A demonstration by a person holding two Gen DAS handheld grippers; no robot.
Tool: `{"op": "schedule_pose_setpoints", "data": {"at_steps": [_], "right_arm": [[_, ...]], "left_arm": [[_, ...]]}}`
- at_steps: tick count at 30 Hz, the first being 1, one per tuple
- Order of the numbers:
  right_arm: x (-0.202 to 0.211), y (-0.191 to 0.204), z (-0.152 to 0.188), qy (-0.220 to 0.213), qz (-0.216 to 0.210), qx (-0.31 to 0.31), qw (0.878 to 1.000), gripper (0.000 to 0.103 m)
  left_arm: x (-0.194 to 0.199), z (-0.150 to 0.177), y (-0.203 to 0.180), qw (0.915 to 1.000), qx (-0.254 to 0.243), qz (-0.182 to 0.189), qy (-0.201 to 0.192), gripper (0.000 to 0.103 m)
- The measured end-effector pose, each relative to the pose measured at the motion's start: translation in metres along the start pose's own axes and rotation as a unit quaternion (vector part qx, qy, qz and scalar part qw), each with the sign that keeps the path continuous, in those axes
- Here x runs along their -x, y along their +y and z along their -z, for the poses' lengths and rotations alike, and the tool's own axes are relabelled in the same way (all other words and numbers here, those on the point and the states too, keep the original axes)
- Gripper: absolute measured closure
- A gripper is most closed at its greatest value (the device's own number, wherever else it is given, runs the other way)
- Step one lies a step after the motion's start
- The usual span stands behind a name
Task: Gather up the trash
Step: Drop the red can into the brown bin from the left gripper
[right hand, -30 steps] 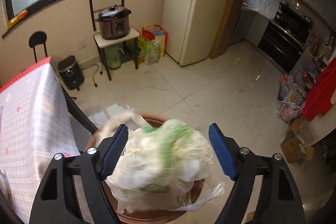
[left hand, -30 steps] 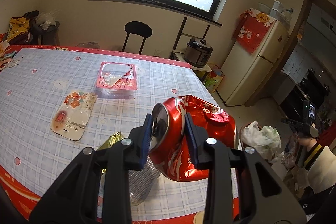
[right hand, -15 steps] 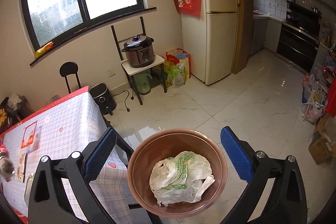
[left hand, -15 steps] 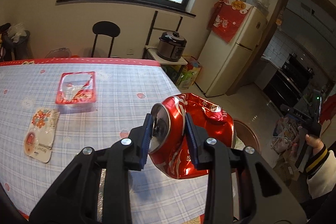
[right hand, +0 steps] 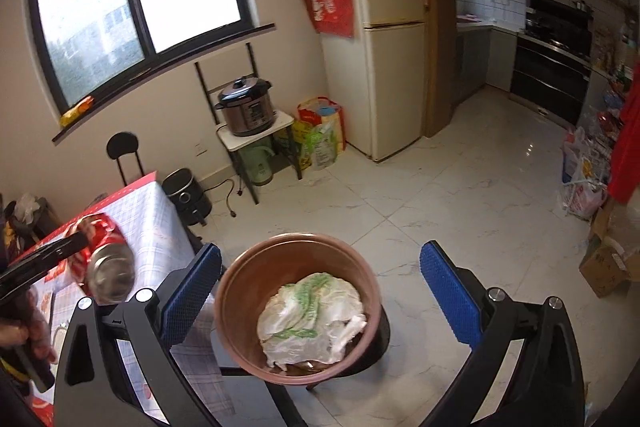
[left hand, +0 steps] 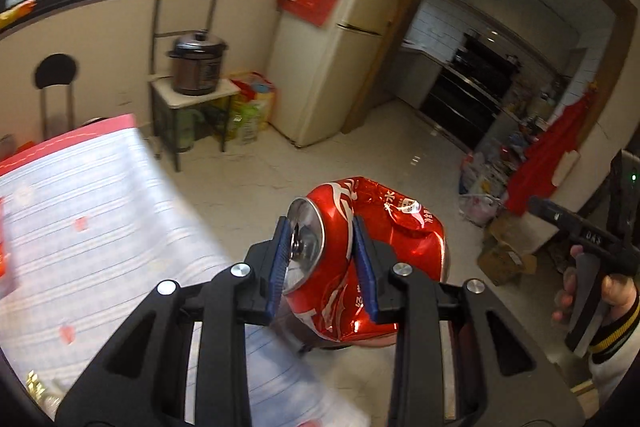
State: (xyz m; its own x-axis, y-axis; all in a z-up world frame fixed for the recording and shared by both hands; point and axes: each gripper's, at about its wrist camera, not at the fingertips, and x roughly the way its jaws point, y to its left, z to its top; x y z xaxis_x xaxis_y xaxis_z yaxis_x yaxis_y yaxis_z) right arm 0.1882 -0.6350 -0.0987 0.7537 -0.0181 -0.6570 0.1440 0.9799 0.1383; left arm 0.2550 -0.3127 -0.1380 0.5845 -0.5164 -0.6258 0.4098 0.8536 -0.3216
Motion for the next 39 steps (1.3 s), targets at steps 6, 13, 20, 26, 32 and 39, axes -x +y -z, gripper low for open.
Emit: {"op": "schedule_pose_setpoints", "data": {"at_steps": [6,13,20,26,32,39], "right_arm": [[0.018,-0.022,-0.001,-0.018,0.015,-0.027,0.999,0.005],[0.024,-0.001,-0.005,-0.026,0.006,-0.016,1.0,0.005],[0.023,0.053,-0.009,-0.033,-0.017,0.01,0.999,0.005],[0.022,0.109,-0.008,-0.025,-0.049,0.031,0.998,0.005],[0.017,0.172,0.007,-0.01,-0.085,0.049,0.995,0.005],[0.009,0.253,0.043,0.031,-0.117,0.078,0.99,0.005]], "left_arm": [[0.005,-0.025,-0.05,0.9955,-0.055,0.04,-0.067,0.01],[0.043,-0.015,-0.034,0.9936,-0.07,-0.051,-0.073,0.006],[0.11,0.009,0.041,0.9856,-0.023,-0.144,-0.085,0.006],[0.187,0.037,0.115,0.9701,0.041,-0.218,-0.097,0.006],[0.28,0.072,0.184,0.945,0.094,-0.292,-0.112,0.006],[0.37,0.132,0.263,0.9115,0.186,-0.342,-0.133,0.006]]}}
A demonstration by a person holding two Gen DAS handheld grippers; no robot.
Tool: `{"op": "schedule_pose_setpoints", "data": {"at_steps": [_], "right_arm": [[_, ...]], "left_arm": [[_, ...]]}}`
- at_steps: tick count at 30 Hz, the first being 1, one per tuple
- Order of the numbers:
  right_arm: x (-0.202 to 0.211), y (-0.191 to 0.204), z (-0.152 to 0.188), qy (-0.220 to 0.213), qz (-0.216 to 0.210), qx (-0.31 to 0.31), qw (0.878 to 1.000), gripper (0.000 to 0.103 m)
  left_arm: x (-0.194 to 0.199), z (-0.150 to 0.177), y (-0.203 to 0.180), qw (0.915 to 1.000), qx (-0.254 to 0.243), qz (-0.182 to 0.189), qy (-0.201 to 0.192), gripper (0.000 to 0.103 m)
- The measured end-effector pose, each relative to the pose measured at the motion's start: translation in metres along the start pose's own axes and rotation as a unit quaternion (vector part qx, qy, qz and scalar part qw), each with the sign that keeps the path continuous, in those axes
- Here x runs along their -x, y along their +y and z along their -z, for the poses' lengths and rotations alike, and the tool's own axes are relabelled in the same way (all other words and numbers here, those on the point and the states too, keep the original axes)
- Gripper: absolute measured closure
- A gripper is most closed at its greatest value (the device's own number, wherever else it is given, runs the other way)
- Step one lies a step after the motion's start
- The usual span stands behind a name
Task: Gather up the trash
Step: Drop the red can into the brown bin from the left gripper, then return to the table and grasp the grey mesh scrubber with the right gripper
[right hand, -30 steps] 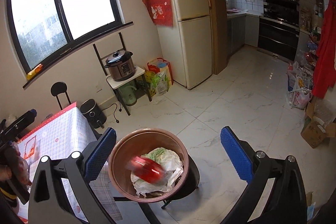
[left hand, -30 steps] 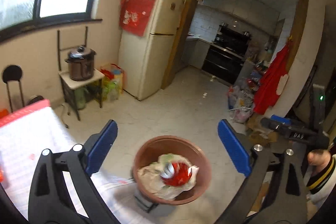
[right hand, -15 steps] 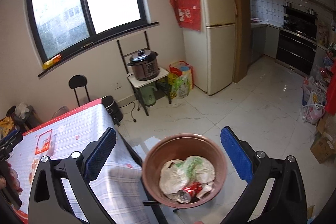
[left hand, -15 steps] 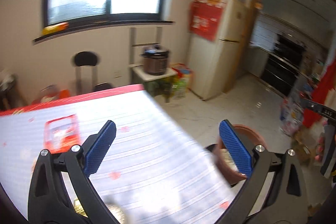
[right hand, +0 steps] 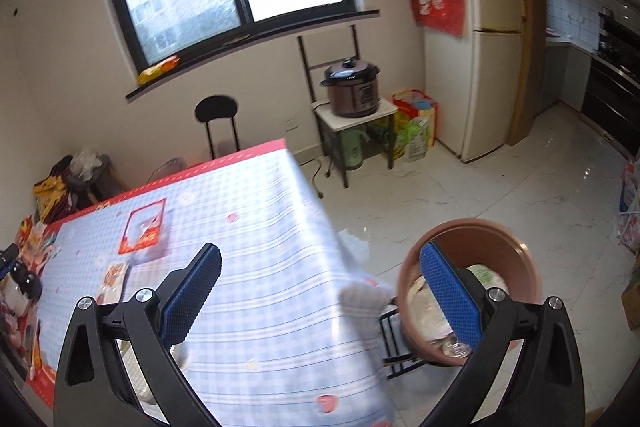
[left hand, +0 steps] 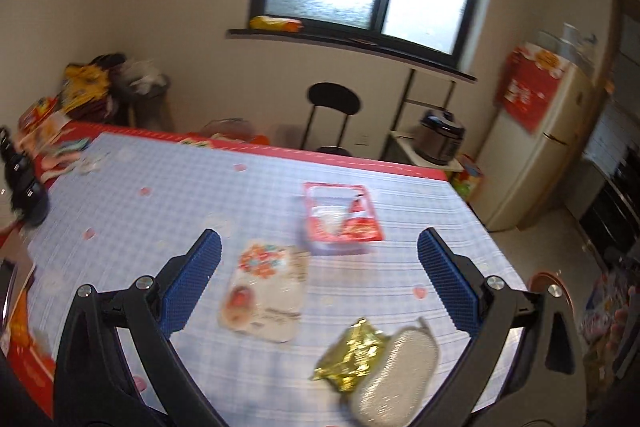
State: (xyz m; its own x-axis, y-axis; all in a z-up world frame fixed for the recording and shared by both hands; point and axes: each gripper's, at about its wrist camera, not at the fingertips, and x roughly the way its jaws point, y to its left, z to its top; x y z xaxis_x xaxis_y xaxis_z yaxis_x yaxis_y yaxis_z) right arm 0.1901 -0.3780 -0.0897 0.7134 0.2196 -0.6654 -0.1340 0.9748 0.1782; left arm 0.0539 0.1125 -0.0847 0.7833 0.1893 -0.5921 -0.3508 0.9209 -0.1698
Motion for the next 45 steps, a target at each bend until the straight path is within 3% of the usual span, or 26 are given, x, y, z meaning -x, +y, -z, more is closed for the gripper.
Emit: {"op": "schedule_pose_setpoints", "data": {"at_steps": [11,16,18,22,30,36,45], "right_arm": [[-0.043,0.139,0.067,0.08,-0.044,0.034,0.995,0.005],[-0.066,0.186,0.112,0.138,-0.043,0.058,0.988,0.005],[-0.074,0.202,0.132,0.156,-0.022,0.07,0.985,0.005],[-0.094,0.216,0.156,0.204,-0.03,0.063,0.976,0.005],[-0.125,0.24,0.167,0.244,-0.049,0.002,0.968,0.005],[-0.139,0.244,0.169,0.237,-0.038,-0.027,0.97,0.005],[-0.157,0.237,0.177,0.261,-0.023,-0.059,0.963,0.008]], "left_arm": [[0.001,0.052,0.113,0.998,0.041,-0.017,0.046,0.006],[-0.003,0.074,0.143,0.9966,0.044,-0.025,0.065,0.006],[-0.006,0.083,0.154,0.9946,0.056,-0.031,0.081,0.006],[-0.005,0.096,0.17,0.9926,0.08,-0.033,0.085,0.006],[-0.005,0.107,0.183,0.9902,0.089,-0.031,0.103,0.006],[-0.006,0.105,0.197,0.9888,0.097,-0.038,0.107,0.006],[-0.017,0.114,0.206,0.9851,0.107,-0.038,0.129,0.006]]}}
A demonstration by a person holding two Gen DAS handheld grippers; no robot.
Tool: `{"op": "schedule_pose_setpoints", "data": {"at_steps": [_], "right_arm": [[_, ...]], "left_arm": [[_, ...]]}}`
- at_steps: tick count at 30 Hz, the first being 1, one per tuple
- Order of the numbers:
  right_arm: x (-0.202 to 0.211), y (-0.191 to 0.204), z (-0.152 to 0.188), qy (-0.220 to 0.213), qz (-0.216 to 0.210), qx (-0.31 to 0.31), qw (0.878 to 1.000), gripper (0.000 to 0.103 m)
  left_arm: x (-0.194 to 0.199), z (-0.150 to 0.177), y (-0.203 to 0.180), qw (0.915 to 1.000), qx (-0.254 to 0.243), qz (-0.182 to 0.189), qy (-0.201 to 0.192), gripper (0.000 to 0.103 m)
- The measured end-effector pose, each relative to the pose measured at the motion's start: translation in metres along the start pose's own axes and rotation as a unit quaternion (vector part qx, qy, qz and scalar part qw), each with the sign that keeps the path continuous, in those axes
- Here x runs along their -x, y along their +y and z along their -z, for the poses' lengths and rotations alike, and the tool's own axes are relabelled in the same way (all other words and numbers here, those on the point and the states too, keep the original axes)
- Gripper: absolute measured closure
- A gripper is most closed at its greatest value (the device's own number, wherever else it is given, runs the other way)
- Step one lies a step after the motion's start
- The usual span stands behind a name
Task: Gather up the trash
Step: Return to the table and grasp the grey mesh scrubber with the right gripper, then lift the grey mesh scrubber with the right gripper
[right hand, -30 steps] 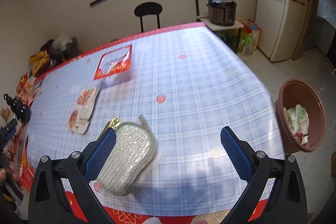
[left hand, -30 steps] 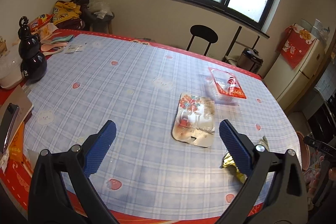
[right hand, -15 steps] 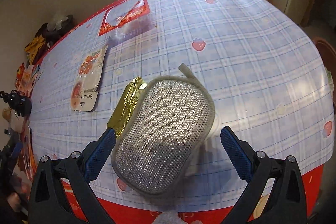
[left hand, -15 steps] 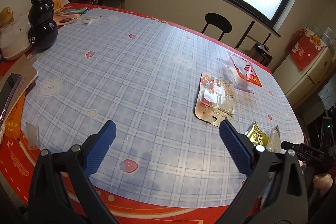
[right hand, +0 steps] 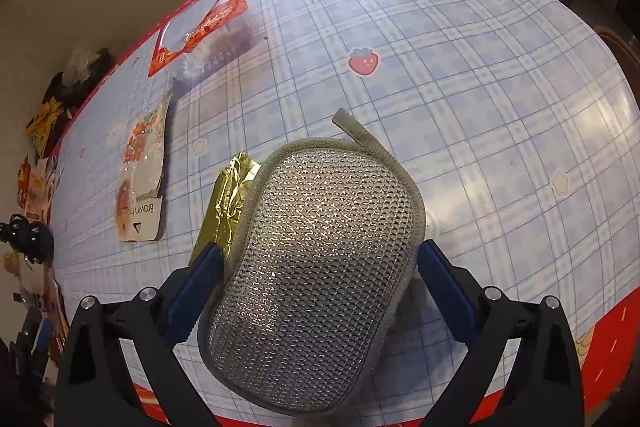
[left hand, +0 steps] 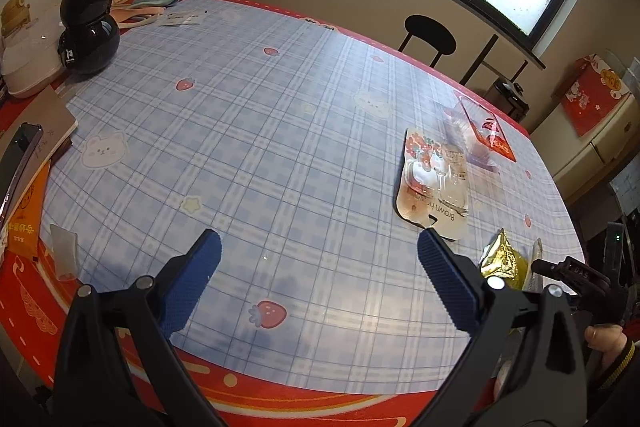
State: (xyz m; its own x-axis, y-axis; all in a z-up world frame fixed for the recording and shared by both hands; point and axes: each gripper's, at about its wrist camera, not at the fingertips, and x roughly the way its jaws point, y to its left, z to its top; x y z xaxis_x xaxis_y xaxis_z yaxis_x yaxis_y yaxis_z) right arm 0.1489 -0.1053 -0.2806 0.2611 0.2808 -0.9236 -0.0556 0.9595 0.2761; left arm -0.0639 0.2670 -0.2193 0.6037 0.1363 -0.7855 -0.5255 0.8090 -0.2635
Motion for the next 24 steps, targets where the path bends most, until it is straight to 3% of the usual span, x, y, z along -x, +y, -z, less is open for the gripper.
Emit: {"op": "schedule_pose_setpoints", "data": {"at_steps": [13,17,18,19,20,24], "right_arm": [[-0.001,0.0,0.002,0.015,-0.005,0.012,1.0,0.006],[0.007,-0.005,0.004,0.006,-0.02,0.001,1.0,0.011],[0.011,-0.006,0.004,0.0,-0.018,-0.002,1.0,0.042],[0.014,-0.007,0.004,-0.003,-0.019,-0.003,1.0,0.055],[0.017,-0.008,0.003,-0.002,-0.024,-0.005,1.0,0.06],[0.023,-0.01,0.006,-0.005,-0.024,-0.011,1.0,0.06]], "left_arm": [[-0.021,-0.004,-0.036,0.9986,-0.038,0.03,0.021,0.006],[-0.021,-0.003,-0.042,0.998,-0.044,0.039,0.023,0.006],[-0.021,-0.003,-0.042,0.9979,-0.045,0.039,0.023,0.006],[-0.021,-0.002,-0.042,0.9979,-0.046,0.039,0.023,0.006],[-0.021,-0.002,-0.042,0.998,-0.045,0.039,0.022,0.006],[-0.023,-0.001,-0.044,0.9979,-0.043,0.041,0.025,0.006]]}}
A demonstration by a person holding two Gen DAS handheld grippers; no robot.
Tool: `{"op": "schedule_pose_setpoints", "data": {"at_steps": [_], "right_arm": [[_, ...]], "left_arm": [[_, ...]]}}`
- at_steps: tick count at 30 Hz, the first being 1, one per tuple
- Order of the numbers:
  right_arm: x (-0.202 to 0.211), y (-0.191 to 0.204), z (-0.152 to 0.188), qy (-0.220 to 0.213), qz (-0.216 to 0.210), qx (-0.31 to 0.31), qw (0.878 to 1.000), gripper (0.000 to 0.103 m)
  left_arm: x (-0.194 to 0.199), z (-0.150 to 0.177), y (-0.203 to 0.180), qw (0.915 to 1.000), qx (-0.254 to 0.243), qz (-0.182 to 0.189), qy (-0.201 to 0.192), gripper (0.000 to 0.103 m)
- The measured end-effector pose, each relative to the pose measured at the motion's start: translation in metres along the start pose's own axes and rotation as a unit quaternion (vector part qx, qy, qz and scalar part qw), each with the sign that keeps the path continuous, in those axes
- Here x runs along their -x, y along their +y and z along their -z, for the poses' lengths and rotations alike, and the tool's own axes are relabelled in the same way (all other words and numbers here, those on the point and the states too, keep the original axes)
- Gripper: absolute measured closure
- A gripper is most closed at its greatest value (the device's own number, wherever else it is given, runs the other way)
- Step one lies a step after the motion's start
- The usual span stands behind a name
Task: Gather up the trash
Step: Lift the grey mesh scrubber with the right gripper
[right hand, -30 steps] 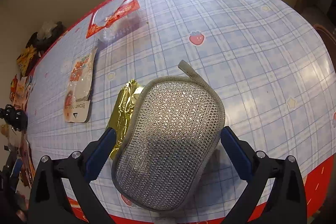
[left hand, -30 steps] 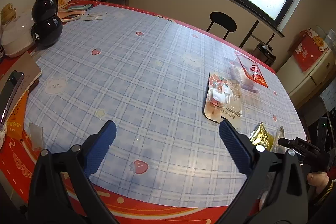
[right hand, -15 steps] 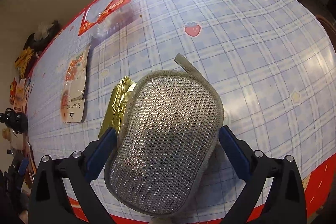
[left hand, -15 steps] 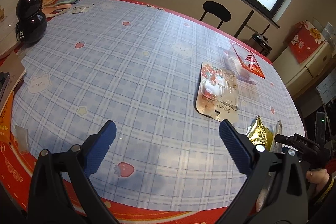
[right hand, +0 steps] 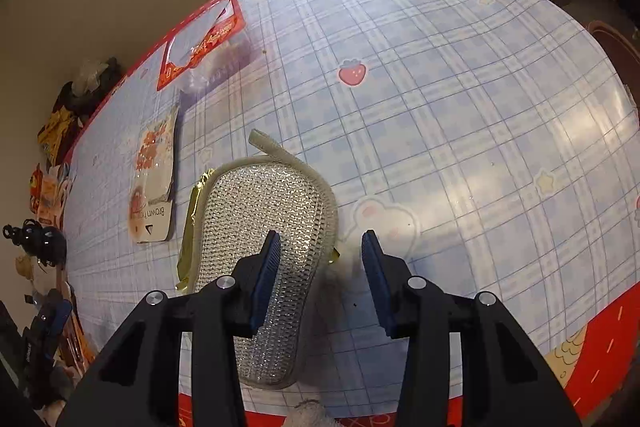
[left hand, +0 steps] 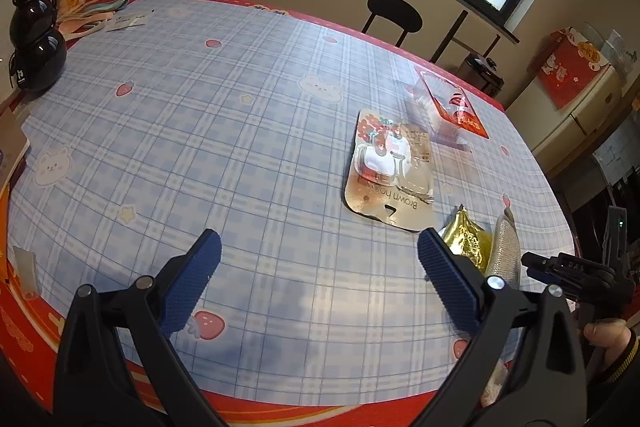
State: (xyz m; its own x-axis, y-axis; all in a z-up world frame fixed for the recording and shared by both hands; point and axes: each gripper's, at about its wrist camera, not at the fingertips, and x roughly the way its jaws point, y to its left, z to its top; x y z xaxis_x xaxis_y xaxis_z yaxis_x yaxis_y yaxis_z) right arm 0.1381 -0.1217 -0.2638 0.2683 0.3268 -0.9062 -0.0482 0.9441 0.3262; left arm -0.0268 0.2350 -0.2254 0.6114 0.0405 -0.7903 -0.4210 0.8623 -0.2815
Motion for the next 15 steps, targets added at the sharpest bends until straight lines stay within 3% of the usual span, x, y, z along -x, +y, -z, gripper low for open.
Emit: {"op": "schedule_pose_setpoints", "data": {"at_steps": [2,5,6,12,15], "right_arm": [[-0.002,0.0,0.005,0.006,-0.005,-0.005,1.0,0.058],[-0.004,0.004,0.009,0.006,-0.004,-0.001,1.0,0.029],[-0.004,0.006,0.009,0.006,-0.011,0.001,1.0,0.025],[-0.021,0.025,0.01,0.031,-0.029,0.026,0.999,0.023],[-0.034,0.021,0.01,0.045,-0.051,-0.001,0.998,0.023]], "left_arm": [[-0.002,0.002,-0.002,1.0,-0.002,0.002,0.004,0.006],[-0.003,0.005,-0.005,0.9999,-0.004,0.006,0.009,0.006],[-0.003,0.005,-0.006,0.9999,-0.005,0.006,0.01,0.006],[-0.003,0.009,-0.011,0.9997,-0.012,0.015,0.013,0.006],[-0.002,0.01,-0.014,0.9996,-0.017,0.017,0.014,0.006]]}}
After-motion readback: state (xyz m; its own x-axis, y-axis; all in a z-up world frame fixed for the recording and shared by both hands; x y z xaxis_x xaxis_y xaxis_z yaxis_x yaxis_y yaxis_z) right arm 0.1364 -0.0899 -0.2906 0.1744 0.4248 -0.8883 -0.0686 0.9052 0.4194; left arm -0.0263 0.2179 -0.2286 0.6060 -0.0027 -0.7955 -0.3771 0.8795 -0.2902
